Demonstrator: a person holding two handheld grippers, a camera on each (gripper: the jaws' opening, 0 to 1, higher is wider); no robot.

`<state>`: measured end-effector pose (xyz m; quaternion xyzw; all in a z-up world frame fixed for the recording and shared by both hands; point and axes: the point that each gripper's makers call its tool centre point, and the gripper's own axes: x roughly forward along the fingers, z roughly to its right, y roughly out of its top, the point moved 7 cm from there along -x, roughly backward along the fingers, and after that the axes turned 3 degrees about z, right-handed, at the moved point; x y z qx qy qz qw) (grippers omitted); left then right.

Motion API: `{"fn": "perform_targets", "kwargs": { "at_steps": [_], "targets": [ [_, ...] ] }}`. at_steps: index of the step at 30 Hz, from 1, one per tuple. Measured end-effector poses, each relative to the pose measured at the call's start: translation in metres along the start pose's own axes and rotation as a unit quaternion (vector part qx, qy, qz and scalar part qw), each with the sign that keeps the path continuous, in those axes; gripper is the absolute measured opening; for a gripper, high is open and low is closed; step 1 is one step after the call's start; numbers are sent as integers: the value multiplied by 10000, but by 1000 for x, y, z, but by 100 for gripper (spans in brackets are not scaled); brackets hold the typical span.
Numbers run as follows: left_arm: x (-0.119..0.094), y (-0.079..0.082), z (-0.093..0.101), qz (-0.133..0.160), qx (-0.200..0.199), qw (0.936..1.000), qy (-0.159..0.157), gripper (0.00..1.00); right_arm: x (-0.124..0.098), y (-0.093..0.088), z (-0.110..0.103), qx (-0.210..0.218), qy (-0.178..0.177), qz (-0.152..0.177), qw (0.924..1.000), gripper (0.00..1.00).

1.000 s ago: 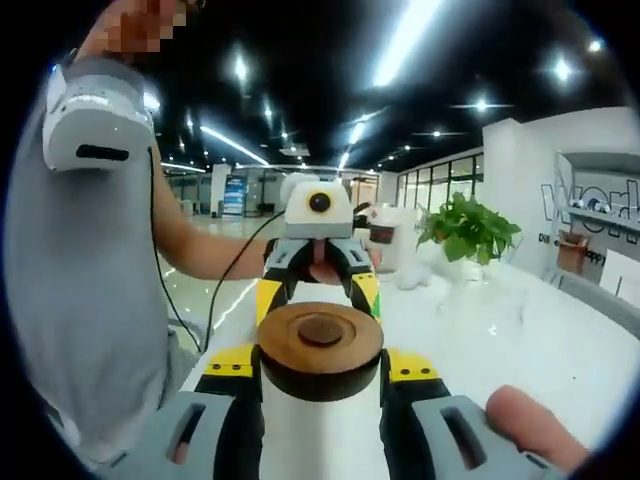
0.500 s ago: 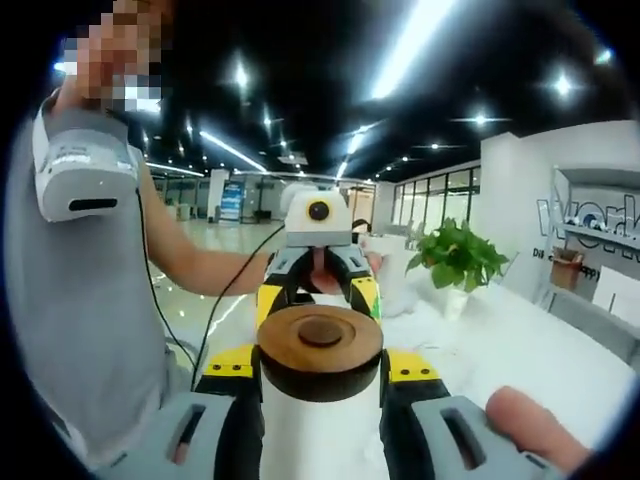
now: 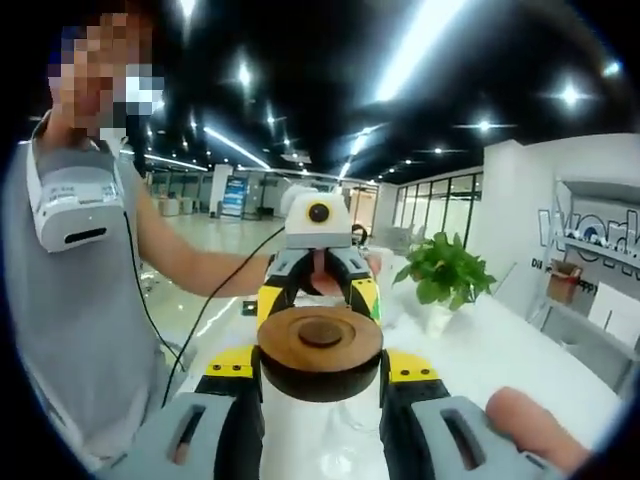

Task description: Clamp the coffee can twist off the lid put the lid on the table pick up the lid cover the can tighten the lid

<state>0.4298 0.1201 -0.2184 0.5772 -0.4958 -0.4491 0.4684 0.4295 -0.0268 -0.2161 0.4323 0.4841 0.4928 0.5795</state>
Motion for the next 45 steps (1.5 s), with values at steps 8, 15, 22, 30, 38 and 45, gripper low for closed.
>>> {"fn": "perform_targets", "kwargs": {
  "at_steps": [8, 15, 22, 30, 38, 45],
  "targets": [
    [6, 12, -26, 2, 55, 10000, -8, 37, -4, 13, 27, -30, -8, -43, 10000, 41],
    [3, 16, -44, 1, -13, 10000, 23, 37, 0, 19, 47, 40, 42, -191, 9998, 41],
    [1, 11, -59, 56, -182, 9998, -48, 37, 5, 14, 57, 201, -29, -274, 9994, 41],
    [6, -33, -54, -228, -259, 9994, -101, 37, 11, -30, 51, 346, -87, -491, 9982, 41],
    [7, -54, -45, -243, -359, 9990, -139, 37, 12, -53, 40, 479, -109, -492, 9976, 41],
    [6, -66, -45, -190, -457, 9987, -93, 37, 15, -64, 41, 569, -103, -496, 9971, 41]
  ]
}}
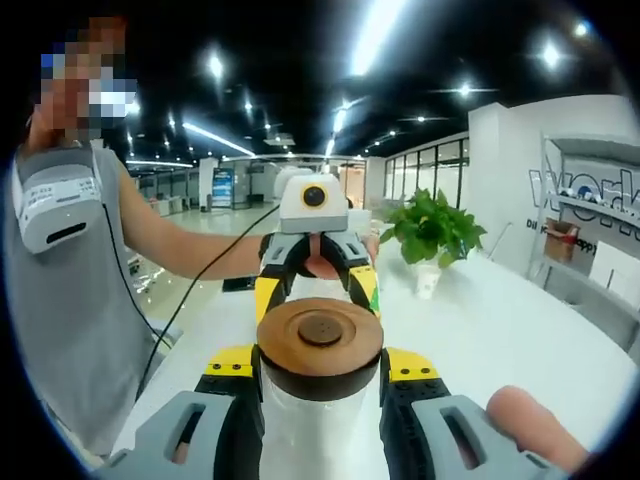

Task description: Clamp the coffee can twist off the lid put the lid on the table pick up the lid cover the can tighten the lid

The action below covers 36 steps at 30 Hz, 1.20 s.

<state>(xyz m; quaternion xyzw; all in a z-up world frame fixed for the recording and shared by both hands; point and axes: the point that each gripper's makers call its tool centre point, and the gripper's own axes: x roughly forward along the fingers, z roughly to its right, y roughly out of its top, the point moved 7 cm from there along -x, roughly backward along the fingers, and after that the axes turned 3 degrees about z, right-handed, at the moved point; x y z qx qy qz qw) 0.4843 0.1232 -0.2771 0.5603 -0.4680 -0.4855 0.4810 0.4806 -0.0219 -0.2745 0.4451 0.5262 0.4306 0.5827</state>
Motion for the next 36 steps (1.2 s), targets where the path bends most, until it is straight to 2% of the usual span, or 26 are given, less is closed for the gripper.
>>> {"fn": "perform_targets", "kwargs": {
  "at_steps": [9, 13, 16, 18, 22, 32, 34, 36],
  "targets": [
    [-1, -10, 4, 54, 32, 10000, 45, 39, 5, -6, -1, 60, 50, -8, 10000, 41],
    [-2, -11, 3, 163, 7, 9998, 82, 39, 4, -7, 0, 82, 65, 24, 9999, 41],
    [-2, -11, 3, 208, -9, 9997, 102, 39, 2, -9, -1, 59, 53, 95, 9999, 41],
    [-1, -12, 5, 218, 40, 9997, 132, 39, 2, -10, -2, -161, 17, 252, 9996, 41],
    [-1, -13, 5, 273, 49, 9995, 138, 39, 1, -13, -2, -90, -1, 307, 9995, 41],
    [0, -13, 3, 377, -2, 9992, 146, 40, 3, -12, -2, -88, 33, 265, 9996, 42],
    [-1, -11, 4, 485, -8, 9987, 120, 44, 4, -12, -2, -110, 51, 238, 9996, 45],
    [-1, -10, 4, 501, -7, 9987, 118, 51, 6, -14, -2, -141, 94, 162, 9997, 54]
  ]
}}
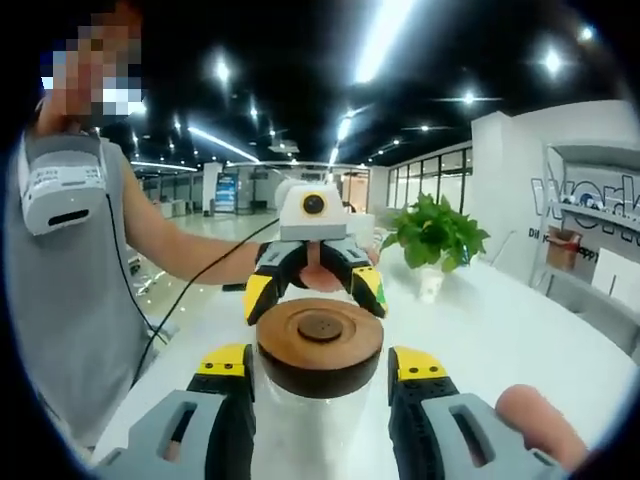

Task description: Clamp the coffee can twist off the lid put the lid on the table pick up the lid cover the can tighten the lid

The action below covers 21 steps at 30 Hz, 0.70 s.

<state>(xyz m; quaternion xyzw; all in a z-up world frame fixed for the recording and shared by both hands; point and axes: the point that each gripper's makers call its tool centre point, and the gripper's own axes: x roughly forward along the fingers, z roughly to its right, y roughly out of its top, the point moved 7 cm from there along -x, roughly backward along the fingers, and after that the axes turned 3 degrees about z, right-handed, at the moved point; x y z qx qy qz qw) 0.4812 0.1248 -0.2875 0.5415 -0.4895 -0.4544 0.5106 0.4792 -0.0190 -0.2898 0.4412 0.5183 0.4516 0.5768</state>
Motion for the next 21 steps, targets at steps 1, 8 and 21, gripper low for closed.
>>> {"fn": "perform_targets", "kwargs": {
  "at_steps": [1, 8, 21],
  "targets": [
    [0, -1, 0, -27, 29, 10000, -25, 53, 0, 0, -1, 8, 34, 0, 10000, 56],
    [-6, -2, -2, 31, 71, 10000, 57, 61, -6, 1, -1, 1, 88, 358, 9993, 66],
    [-13, -27, 2, 412, 20, 9988, 258, 63, -11, -26, -1, 191, 34, 1285, 9915, 66]
  ]
}}
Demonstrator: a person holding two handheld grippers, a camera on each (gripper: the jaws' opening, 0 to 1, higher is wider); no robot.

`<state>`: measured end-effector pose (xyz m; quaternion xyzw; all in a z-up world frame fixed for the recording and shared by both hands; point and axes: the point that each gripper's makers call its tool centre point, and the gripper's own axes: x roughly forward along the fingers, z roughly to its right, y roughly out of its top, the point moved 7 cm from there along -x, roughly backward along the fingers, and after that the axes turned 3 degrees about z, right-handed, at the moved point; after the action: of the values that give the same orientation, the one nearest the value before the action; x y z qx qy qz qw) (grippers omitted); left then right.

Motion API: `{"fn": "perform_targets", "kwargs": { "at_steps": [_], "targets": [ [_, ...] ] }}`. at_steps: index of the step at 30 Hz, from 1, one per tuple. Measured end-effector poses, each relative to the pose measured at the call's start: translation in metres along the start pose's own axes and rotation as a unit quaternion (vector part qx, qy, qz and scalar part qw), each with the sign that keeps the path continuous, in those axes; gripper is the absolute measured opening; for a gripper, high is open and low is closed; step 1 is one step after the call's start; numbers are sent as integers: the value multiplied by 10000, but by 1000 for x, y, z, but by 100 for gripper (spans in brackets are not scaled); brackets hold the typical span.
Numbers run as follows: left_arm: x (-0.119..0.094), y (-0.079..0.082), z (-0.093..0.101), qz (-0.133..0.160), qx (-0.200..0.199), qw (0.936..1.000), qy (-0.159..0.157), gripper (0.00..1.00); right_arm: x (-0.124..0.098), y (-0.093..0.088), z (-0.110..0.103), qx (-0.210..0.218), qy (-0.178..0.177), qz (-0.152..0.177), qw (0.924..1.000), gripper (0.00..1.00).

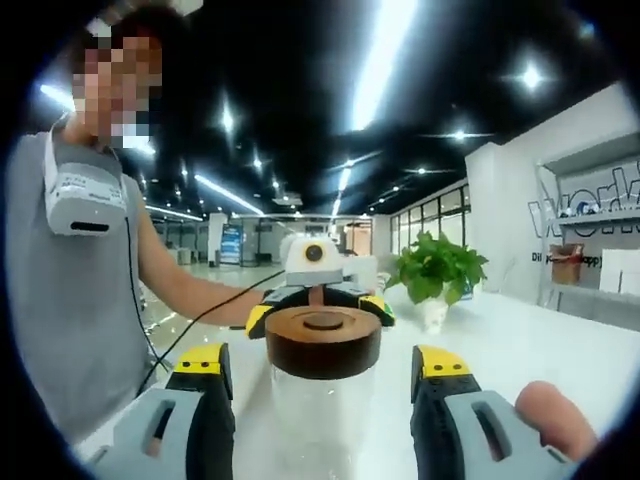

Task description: Clamp the coffee can twist off the lid put the lid on the table pick up the lid cover the can tighten the lid

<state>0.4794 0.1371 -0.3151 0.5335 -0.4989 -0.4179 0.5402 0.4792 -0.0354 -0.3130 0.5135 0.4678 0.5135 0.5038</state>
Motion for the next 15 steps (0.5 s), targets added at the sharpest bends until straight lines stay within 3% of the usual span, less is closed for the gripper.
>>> {"fn": "perform_targets", "kwargs": {
  "at_steps": [8, 15],
  "targets": [
    [-7, -38, 3, 242, -152, 9995, 94, 61, 0, -38, 0, 22, -8, -4, 10000, 64],
    [-15, -68, -1, 146, -297, 9993, 152, 60, -14, -71, 4, 203, -90, 7, 9998, 63]
  ]
}}
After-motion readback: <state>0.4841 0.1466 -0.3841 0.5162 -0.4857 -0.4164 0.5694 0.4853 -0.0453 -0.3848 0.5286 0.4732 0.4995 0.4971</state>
